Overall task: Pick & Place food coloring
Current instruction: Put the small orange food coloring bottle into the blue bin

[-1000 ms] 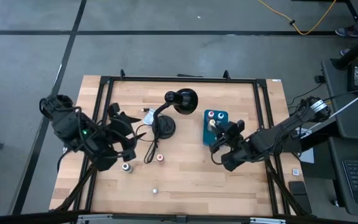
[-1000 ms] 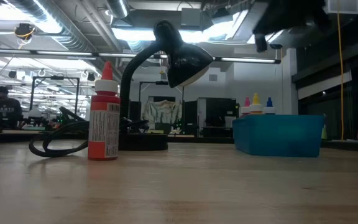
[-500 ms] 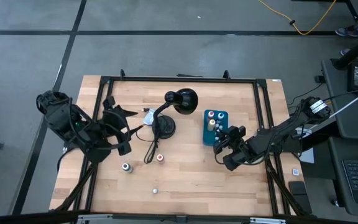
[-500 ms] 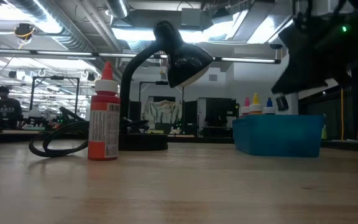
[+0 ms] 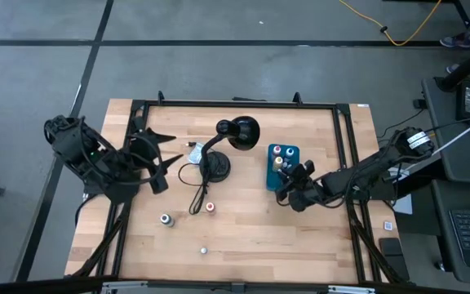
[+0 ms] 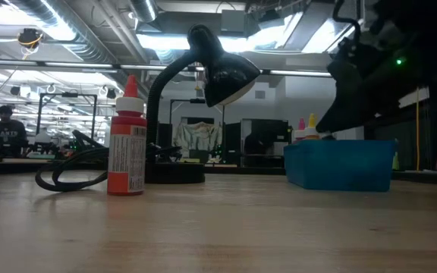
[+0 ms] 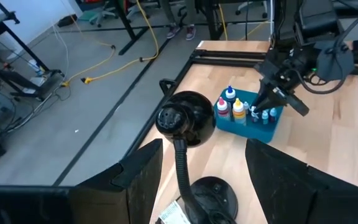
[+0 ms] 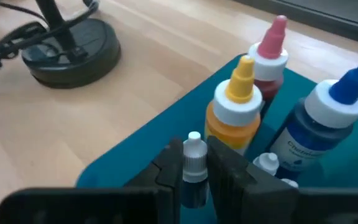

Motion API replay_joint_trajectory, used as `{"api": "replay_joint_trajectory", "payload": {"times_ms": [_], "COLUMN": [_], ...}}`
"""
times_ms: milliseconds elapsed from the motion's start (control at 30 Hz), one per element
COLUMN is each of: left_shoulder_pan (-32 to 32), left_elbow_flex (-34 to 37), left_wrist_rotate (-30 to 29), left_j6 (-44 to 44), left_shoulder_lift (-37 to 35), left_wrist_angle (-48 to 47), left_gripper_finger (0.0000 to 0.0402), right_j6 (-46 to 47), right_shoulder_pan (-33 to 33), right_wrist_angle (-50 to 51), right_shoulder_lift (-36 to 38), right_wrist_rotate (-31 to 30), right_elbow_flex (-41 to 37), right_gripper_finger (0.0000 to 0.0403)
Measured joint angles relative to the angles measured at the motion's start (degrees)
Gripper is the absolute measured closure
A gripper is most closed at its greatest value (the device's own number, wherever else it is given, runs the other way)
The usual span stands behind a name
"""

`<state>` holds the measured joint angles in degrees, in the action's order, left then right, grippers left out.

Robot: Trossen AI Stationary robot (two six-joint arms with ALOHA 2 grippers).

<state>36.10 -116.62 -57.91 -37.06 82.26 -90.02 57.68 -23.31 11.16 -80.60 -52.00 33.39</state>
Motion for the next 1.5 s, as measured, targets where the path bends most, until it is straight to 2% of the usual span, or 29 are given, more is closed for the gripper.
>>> {"api": "replay_joint_trajectory", "payload": {"times_ms": [200,367,533,1500], "left_shoulder_pan": [0.0,0.0,0.0,0.0], "left_elbow_flex": [0.0,0.0,0.0,0.0], "left_wrist_rotate": [0.1,0.6,0.98,1.01], "left_j6": [1.81,2.23,2.34,2.41], "left_shoulder_lift": [-0.2,-0.2,-0.17,-0.15], "left_wrist_angle": [0.0,0.0,0.0,0.0], "left_gripper_finger": [0.0178,0.0178,0.0178,0.0178], "right_j6": [-1.0,-1.36,-2.75,-11.51], "right_shoulder_pan": [0.44,0.44,0.44,0.44], "right_wrist_angle": [-1.99,-7.59,-9.8,-10.27], "right_shoulder_lift": [0.0,0.0,0.0,0.02], "right_wrist_rotate": [0.08,0.21,2.14,8.08], "right_elbow_flex": [-2.47,-5.73,-7.05,-6.99], "right_gripper_finger": [0.0341,0.0341,0.0341,0.0341]}}
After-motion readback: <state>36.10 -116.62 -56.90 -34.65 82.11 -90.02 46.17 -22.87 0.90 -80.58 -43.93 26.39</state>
